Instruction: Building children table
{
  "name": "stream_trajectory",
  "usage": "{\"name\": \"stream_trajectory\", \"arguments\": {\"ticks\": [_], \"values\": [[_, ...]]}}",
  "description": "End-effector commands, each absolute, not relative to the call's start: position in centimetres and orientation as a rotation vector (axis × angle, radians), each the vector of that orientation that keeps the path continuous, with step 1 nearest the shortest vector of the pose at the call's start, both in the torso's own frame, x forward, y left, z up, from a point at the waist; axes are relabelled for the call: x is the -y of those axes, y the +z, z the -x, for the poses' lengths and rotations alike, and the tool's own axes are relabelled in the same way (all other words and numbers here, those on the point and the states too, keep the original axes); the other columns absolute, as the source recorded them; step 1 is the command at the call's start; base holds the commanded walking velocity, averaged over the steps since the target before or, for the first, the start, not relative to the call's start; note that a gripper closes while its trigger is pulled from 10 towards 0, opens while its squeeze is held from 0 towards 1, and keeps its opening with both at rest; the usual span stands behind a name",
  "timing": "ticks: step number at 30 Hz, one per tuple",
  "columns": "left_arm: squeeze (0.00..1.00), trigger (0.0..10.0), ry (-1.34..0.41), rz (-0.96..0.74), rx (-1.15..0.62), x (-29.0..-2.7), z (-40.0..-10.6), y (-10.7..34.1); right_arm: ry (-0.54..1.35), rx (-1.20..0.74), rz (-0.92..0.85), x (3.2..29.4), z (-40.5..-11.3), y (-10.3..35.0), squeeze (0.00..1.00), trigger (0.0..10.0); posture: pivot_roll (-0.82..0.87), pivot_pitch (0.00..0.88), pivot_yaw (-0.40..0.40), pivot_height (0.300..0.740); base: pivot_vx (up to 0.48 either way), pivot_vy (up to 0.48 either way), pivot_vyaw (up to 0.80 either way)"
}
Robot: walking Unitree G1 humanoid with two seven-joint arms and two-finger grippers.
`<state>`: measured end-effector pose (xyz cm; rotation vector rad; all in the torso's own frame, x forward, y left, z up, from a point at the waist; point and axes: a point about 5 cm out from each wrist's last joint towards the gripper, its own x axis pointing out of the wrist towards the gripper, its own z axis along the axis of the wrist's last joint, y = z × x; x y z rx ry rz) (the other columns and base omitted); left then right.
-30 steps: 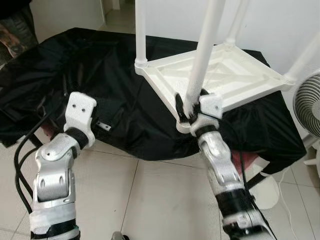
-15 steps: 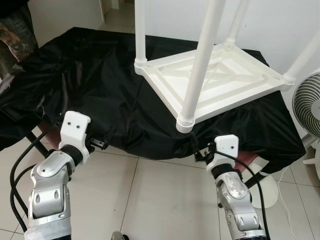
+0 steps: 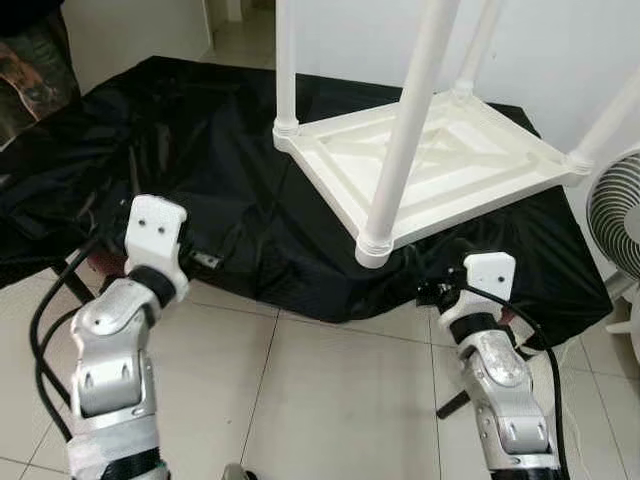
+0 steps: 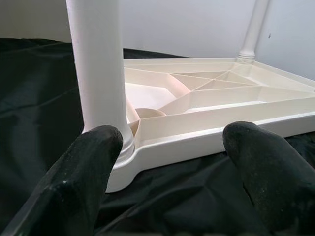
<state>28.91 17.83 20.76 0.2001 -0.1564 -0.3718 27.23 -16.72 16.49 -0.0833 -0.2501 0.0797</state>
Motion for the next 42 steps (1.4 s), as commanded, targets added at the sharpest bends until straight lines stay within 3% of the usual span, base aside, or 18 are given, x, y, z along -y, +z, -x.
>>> {"name": "stream_trajectory", "arguments": {"ticks": [1, 16, 20, 34, 42], "values": [[0.00, 10.0, -0.071, -0.159, 0.169, -19.1, -29.4, 20.8, 0.074, 0.234, 0.081, 16.8, -27.2, 16.4, 0.00, 10.0, -0.05, 0.068, -0.016, 0.740, 0.000, 0.000, 0.00], [0.00, 10.0, -0.061, -0.156, 0.209, -19.0, -29.6, 21.5, 0.112, 0.221, 0.031, 15.8, -27.5, 16.5, 0.00, 10.0, -0.04, 0.076, -0.021, 0.740, 0.000, 0.000, 0.00], [0.00, 10.0, -0.076, -0.167, 0.224, -18.8, -29.7, 21.7, 0.106, 0.219, 0.032, 15.8, -27.6, 16.5, 0.00, 10.0, -0.04, 0.076, -0.021, 0.740, 0.428, 0.000, -0.76], [0.00, 10.0, -0.077, -0.167, 0.228, -18.8, -30.0, 21.8, 0.122, 0.229, 0.041, 15.2, -27.9, 16.8, 0.00, 10.0, -0.04, 0.077, -0.019, 0.740, 0.349, 0.000, 0.00], [0.00, 10.0, -0.048, -0.165, 0.225, -18.8, -30.0, 21.7, 0.134, 0.230, 0.042, 15.0, -28.1, 16.9, 0.00, 10.0, -0.04, 0.080, -0.018, 0.740, 0.068, 0.000, 0.00]]}}
